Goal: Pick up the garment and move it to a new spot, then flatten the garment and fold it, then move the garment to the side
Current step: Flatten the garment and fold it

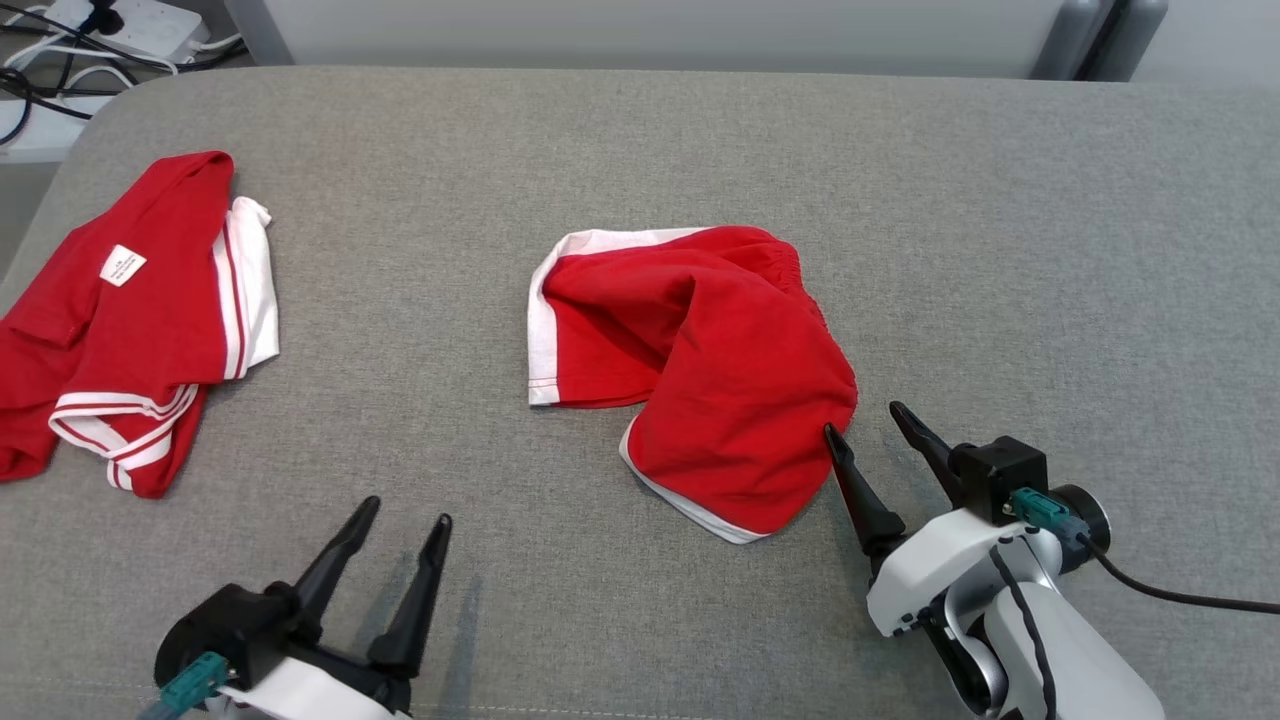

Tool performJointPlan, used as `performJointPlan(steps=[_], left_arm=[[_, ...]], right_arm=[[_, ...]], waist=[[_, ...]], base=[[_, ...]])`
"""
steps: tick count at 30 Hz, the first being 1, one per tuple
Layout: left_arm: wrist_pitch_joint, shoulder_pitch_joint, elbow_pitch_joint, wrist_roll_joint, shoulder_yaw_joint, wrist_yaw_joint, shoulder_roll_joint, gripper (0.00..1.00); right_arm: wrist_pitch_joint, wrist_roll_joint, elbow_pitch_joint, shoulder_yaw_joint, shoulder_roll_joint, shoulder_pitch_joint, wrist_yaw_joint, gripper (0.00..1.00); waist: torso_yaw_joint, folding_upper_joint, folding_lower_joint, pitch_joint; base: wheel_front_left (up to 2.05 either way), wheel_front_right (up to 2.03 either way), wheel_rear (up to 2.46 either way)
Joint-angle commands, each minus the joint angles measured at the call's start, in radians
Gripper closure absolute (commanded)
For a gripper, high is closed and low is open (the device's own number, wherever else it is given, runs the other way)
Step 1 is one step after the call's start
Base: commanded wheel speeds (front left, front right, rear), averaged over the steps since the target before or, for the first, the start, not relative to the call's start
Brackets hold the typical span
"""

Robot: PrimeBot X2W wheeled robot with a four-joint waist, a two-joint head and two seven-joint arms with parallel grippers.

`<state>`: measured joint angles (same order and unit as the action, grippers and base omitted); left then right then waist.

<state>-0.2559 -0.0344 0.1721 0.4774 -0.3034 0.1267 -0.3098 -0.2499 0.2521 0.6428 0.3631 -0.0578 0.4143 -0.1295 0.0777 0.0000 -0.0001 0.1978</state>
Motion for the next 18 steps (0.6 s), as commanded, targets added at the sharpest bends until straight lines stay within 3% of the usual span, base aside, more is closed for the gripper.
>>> performJointPlan(steps=[1, 5, 11, 18], left_arm=[[-0.006, -0.062, -0.027, 0.003, 0.012, 0.004, -0.028, 0.0], [-0.006, -0.097, -0.025, 0.001, -0.067, 0.004, -0.044, 0.0], [-0.006, -0.124, -0.028, 0.003, -0.095, 0.004, -0.045, 0.0], [-0.006, -0.129, -0.04, 0.009, -0.101, 0.004, -0.055, 0.0]], right_arm=[[-0.012, 0.002, -0.031, 0.017, 0.008, 0.021, -0.001, 0.0], [-0.012, 0.002, -0.05, 0.024, 0.008, 0.023, -0.001, 0.0], [-0.012, 0.018, -0.053, 0.051, 0.008, 0.025, -0.001, 0.0], [-0.012, 0.151, 0.036, 0.154, 0.008, 0.068, -0.001, 0.0]], waist=[[-0.009, 0.0, 0.0001, 0.007], [-0.033, 0.0, 0.0001, 0.017], [-0.055, 0.0, 0.0001, 0.026], [-0.014, 0.0, 0.0001, 0.036]], base=[[0.0, 0.0, 0.0], [0.0, 0.0, 0.0], [0.0, 0.0, 0.0], [0.0, 0.0, 0.0]])
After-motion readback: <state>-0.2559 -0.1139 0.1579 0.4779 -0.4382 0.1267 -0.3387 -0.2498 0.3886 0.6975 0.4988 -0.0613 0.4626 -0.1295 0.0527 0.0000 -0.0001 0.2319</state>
